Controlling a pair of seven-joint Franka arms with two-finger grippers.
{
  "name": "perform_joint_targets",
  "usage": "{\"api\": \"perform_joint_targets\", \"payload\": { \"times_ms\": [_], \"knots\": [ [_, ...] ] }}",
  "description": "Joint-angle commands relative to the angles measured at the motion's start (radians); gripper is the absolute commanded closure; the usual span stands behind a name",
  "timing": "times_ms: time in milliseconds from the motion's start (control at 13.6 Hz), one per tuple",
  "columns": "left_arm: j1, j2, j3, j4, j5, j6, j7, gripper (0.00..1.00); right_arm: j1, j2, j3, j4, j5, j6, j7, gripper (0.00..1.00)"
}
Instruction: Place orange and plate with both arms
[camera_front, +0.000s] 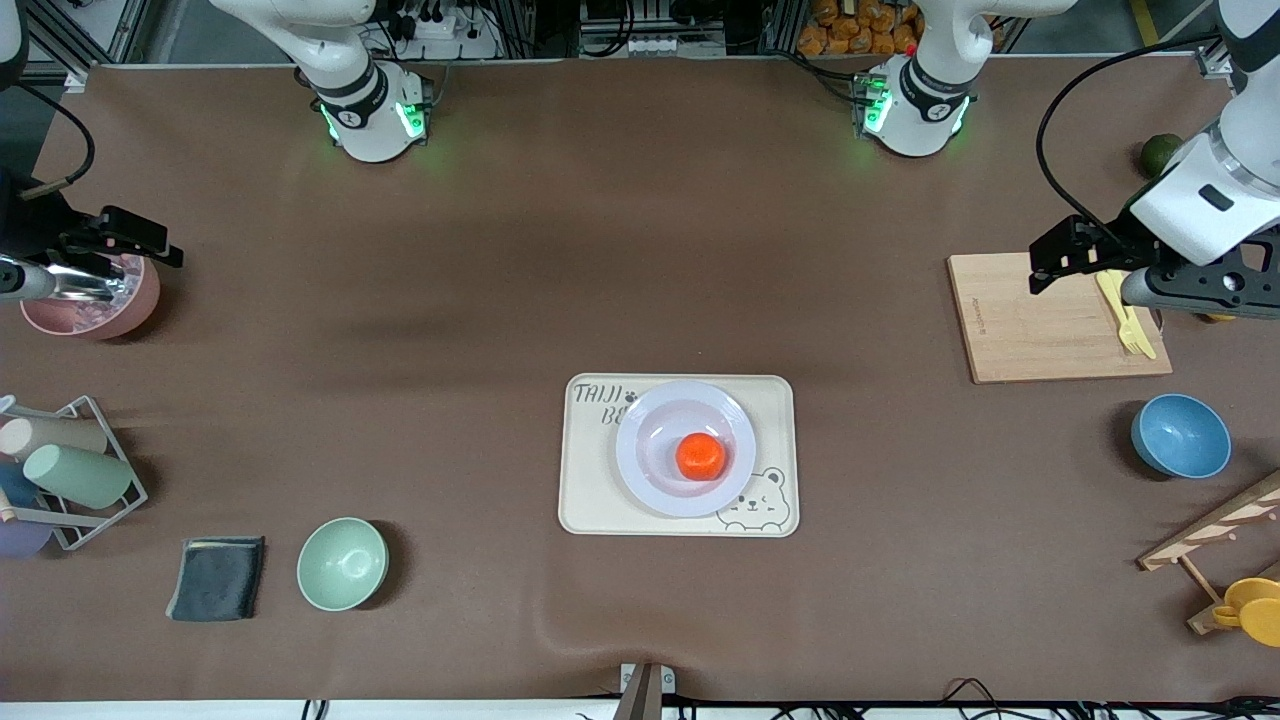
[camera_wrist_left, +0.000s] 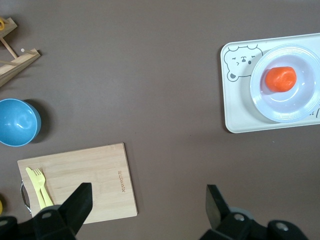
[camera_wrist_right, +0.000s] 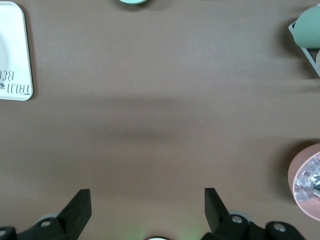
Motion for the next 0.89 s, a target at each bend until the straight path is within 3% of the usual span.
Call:
{"api": "perform_joint_targets", "payload": {
  "times_ms": [0,811],
  "knots": [
    [0.004,0.016,0.002,0.021,0.002,0.000,0.008,0.00,0.041,0.006,0.003,0.029,-0.021,0.013,0.043,0.00],
    [0.016,0.021,0.001,0.021,-0.005,0.029,0.007,0.00,0.081,0.020,0.003,0.055,-0.077,0.084,0.083,0.00]
  ]
}}
